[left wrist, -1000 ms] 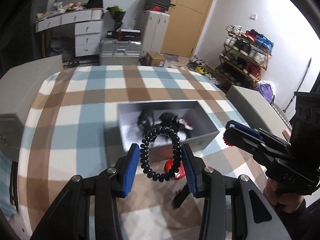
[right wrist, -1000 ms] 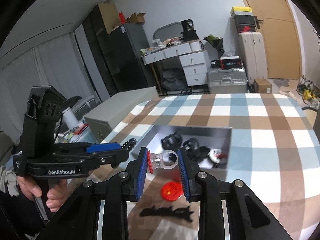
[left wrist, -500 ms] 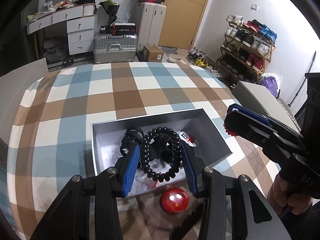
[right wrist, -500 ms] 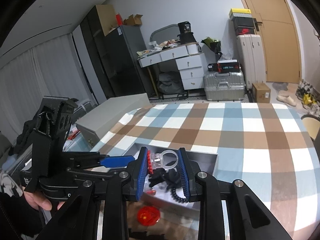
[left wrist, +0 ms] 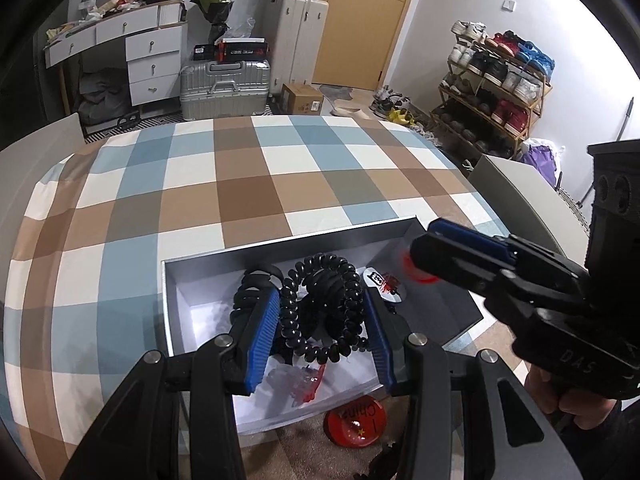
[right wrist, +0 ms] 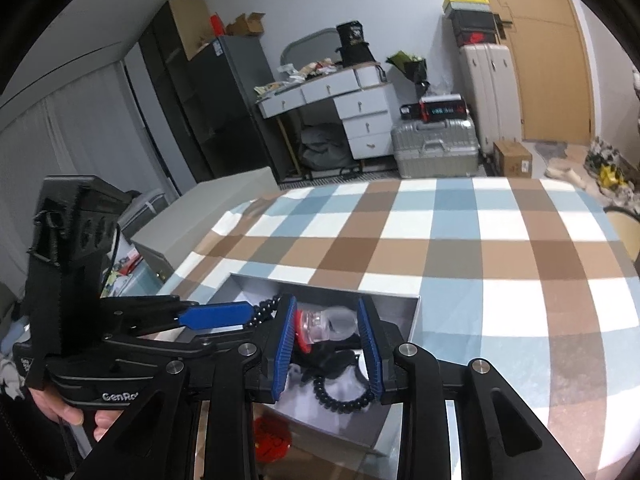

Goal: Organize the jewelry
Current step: 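Carry the bracelet into the box with the left tool while the right tool drops the ring charm in, then grasp the black hair clip with the left tool and lift it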

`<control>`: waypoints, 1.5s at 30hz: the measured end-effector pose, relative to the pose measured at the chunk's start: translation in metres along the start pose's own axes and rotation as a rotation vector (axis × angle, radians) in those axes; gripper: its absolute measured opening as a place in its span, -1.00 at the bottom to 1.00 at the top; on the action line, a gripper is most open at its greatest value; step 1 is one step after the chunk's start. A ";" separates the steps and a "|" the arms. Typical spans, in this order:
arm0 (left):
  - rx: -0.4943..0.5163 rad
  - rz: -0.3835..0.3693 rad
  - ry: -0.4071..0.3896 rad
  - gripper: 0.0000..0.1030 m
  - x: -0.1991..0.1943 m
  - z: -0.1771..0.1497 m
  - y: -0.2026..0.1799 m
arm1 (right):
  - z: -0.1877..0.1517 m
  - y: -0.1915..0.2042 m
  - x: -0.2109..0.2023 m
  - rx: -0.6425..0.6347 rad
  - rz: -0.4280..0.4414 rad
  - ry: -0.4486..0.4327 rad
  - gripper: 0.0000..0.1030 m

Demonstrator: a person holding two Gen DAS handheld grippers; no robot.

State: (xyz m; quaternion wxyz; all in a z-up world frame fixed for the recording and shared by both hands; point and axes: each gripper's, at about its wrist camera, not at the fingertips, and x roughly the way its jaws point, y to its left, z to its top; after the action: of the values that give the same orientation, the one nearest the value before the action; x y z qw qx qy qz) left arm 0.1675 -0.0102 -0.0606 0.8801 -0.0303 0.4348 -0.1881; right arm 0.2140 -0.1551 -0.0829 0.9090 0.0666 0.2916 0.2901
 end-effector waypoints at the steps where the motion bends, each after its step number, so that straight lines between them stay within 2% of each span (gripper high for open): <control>1: 0.002 -0.011 0.001 -0.27 0.000 0.000 0.000 | 0.000 -0.001 0.001 0.010 0.001 0.002 -0.31; 2: 0.004 -0.018 0.000 -0.23 0.000 0.000 -0.001 | 0.000 -0.003 0.001 0.019 0.003 0.002 -0.13; 3: 0.008 -0.013 0.003 -0.15 0.000 0.000 -0.002 | -0.001 -0.005 0.000 0.026 0.002 -0.002 -0.04; 6: 0.026 -0.004 -0.006 -0.14 -0.003 0.000 -0.004 | 0.000 -0.006 -0.004 0.036 0.006 -0.014 0.03; 7: 0.031 -0.007 -0.010 -0.12 -0.004 -0.001 -0.004 | 0.000 -0.006 -0.007 0.037 0.004 -0.020 0.12; 9: 0.039 0.004 -0.019 0.14 -0.008 -0.001 -0.005 | -0.001 -0.005 -0.014 0.037 -0.004 -0.038 0.18; 11: 0.038 0.012 -0.032 0.20 -0.013 -0.001 -0.005 | 0.000 -0.005 -0.019 0.040 -0.009 -0.041 0.38; 12: 0.035 0.013 -0.036 0.21 -0.016 -0.002 -0.005 | -0.001 -0.005 -0.022 0.042 -0.010 -0.040 0.41; 21: 0.044 0.044 -0.041 0.21 -0.032 -0.015 -0.009 | -0.017 -0.004 -0.049 0.080 -0.040 -0.053 0.56; 28: 0.091 0.013 -0.037 0.22 -0.046 -0.034 -0.018 | -0.029 0.006 -0.064 0.058 -0.054 -0.052 0.65; 32: 0.104 -0.069 0.004 0.51 -0.045 -0.048 -0.020 | -0.038 0.007 -0.072 0.065 -0.061 -0.057 0.68; 33: 0.109 -0.092 0.019 0.51 -0.041 -0.054 -0.020 | -0.041 0.007 -0.074 0.067 -0.065 -0.057 0.68; 38: 0.145 -0.102 0.117 0.51 -0.015 -0.071 -0.025 | -0.055 0.005 -0.082 0.093 -0.073 -0.050 0.68; 45: 0.187 -0.099 0.191 0.50 0.013 -0.070 -0.036 | -0.071 0.002 -0.090 0.115 -0.085 -0.041 0.68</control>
State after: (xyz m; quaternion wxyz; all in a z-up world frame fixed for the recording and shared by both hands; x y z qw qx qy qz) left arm 0.1087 -0.0407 -0.1059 0.8232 0.0484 0.4954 -0.2731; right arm 0.1133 -0.2077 -0.0963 0.9210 0.1122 0.2918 0.2324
